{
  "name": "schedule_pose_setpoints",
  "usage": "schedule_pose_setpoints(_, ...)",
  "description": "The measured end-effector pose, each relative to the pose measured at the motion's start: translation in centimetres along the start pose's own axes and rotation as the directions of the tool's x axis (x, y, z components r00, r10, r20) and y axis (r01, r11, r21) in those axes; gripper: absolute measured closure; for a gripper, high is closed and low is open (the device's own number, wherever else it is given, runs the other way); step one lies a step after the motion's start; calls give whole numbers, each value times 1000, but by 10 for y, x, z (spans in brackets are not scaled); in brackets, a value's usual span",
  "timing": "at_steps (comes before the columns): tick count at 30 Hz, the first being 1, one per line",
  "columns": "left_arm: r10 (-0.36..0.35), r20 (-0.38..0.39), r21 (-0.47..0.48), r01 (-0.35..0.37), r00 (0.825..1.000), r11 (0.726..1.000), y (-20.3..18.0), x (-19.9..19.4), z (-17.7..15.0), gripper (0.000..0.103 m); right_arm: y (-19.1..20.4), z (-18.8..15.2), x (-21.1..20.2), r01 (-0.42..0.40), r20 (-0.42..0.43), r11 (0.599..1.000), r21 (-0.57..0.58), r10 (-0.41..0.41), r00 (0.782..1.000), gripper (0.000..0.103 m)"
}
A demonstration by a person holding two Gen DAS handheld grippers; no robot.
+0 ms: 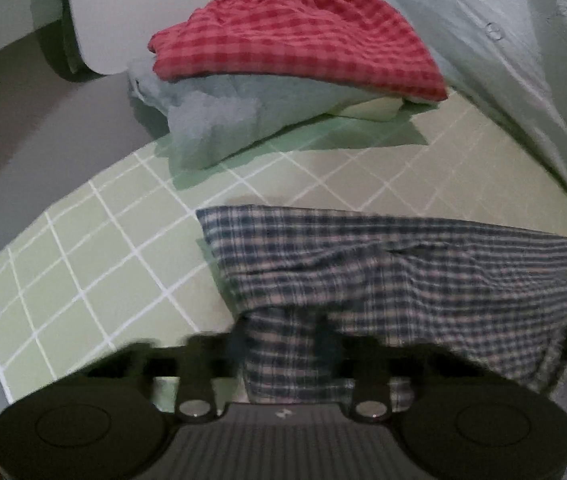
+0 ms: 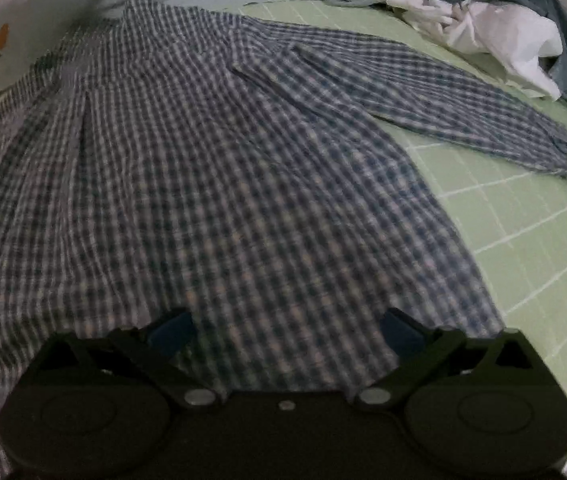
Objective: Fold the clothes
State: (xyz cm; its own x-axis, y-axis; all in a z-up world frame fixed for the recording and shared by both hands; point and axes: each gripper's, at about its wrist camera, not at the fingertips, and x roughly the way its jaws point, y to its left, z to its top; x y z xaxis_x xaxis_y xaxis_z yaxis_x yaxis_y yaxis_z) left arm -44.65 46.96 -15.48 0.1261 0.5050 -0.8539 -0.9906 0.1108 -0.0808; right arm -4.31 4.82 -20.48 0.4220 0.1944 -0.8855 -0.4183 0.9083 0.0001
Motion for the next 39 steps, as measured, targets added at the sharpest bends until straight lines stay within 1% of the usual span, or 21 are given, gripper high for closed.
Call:
schedule_pose_setpoints(1,15,16,12,-16,1000,1000,-5,-1,2,85,3,0,0,-4,8,1000,-11,4,1000,0)
schedule_pose_setpoints(2,31,32,23,-31,999,999,-9,-3,5,89,6,-1,1,-7,17,1000,-22,8,1000,0)
schedule_pose_setpoints(4,50,71,60,-55,996,997,-21,-8,9,93,10,-2,1,-21,28,999,-45,22,999,0)
schedule_pose_setpoints(6,41,128,131,-58,991,990,-41,-19,11,95,11,-3,1,-30,42,998,-50,32,999,0)
schedule_pose_setpoints(8,1,169,220,-39,986,975,-67,-29,8,95,12,-7,0,-32,62,998,-53,35,997,0)
schedule_pose_setpoints(10,-68,172,311,11,983,950,-95,-34,1,95,13,-9,0,-31,78,998,-49,35,996,0)
schedule_pose_setpoints(12,-151,106,396,97,983,913,-123,-30,-9,93,14,-12,-1,-30,91,999,-45,34,995,0)
schedule_pose_setpoints(14,-212,23,449,179,977,875,-144,-22,-22,84,14,-12,0,-29,96,999,-44,33,995,0)
schedule_pose_setpoints(15,-229,-19,464,211,973,860,-151,-18,-28,76,14,-12,1,-28,98,999,-43,33,995,0)
schedule_pose_setpoints(16,-234,-56,469,233,971,852,-156,-14,-33,71,14,-12,1,-28,101,999,-43,32,994,0)
schedule_pose_setpoints(17,-239,-76,466,246,968,850,-157,-13,-37,70,15,-12,1,-28,103,999,-42,32,994,0)
schedule_pose_setpoints(19,-253,-84,450,263,964,853,-154,-15,-39,61,15,-12,1,-28,107,999,-42,32,994,0)
schedule_pose_setpoints(21,-265,-60,415,265,963,870,-143,-22,-36,55,15,-12,1,-27,112,999,-41,32,993,0)
schedule_pose_setpoints(22,-266,-38,393,259,963,883,-136,-26,-32,54,15,-12,1,-27,114,999,-41,32,993,0)
schedule_pose_setpoints(24,-237,19,355,215,971,910,-123,-33,-26,54,16,-12,1,-27,118,999,-40,32,993,0)
schedule_pose_setpoints(27,-164,90,333,126,982,934,-111,-35,-16,54,17,-13,1,-25,130,999,-36,29,991,0)
schedule_pose_setpoints(28,-150,98,328,110,984,938,-109,-34,-13,54,17,-13,1,-24,134,999,-35,28,991,0)
schedule_pose_setpoints(31,-142,71,297,115,987,948,-106,-21,-6,54,19,-13,1,-23,136,999,-37,28,990,0)
schedule_pose_setpoints(36,-138,66,303,112,988,946,-109,-8,1,54,20,-13,1,-21,136,999,-31,25,990,0)
schedule_pose_setpoints(38,-135,62,297,111,989,948,-107,-5,4,58,20,-13,0,-17,138,1000,-25,21,990,0)
schedule_pose_setpoints(39,-134,59,291,111,989,950,-105,-4,6,74,21,-13,0,-16,139,1000,-22,19,990,0)
